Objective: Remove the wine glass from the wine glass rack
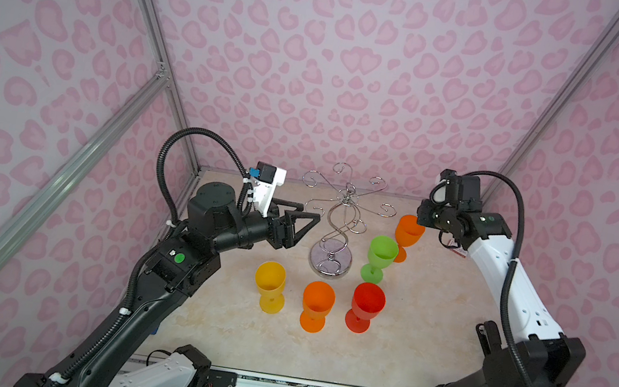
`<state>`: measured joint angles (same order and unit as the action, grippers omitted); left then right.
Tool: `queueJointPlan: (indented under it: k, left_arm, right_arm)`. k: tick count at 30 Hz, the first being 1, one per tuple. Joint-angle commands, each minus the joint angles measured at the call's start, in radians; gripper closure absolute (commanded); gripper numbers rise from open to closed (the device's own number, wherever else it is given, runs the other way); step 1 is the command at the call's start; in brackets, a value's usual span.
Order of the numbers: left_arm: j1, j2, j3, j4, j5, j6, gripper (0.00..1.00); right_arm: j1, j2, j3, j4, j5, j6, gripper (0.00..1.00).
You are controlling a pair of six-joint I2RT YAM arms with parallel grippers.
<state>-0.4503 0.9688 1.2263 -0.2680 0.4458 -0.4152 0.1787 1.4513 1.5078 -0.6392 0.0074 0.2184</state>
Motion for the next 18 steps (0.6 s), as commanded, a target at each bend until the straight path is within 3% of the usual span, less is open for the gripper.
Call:
queueJointPlan:
  k: [1,7,10,16,18]
  left_arm:
    - [0.034,-0.052,-0.019,-0.041,-0.165,0.056,0.29]
    - [0.095,-0.138,-0.138,-0.003,-0.584,0.182,0.29]
    - [0.144,-0.142,-0.233,0.093,-0.722,0.213,0.29]
    - [0.310,-0.114,-0.479,0.387,-0.686,0.159,0.32]
    - [0.321,-0.083,-0.551,0.499,-0.695,0.185,0.31]
  right_arm:
    - [-0.033,-0.154,-0.163,0.203,0.037,0.012,0.60]
    - [-0.094,-0.436,-0.468,0.413,0.122,-0.028,0.59]
    - [-0.119,-0.531,-0.604,0.496,0.158,-0.032,0.57]
    - [-0.165,-0.612,-0.832,0.684,0.155,0.040,0.58]
    - [-0.163,-0.607,-0.907,0.773,0.140,0.061,0.58]
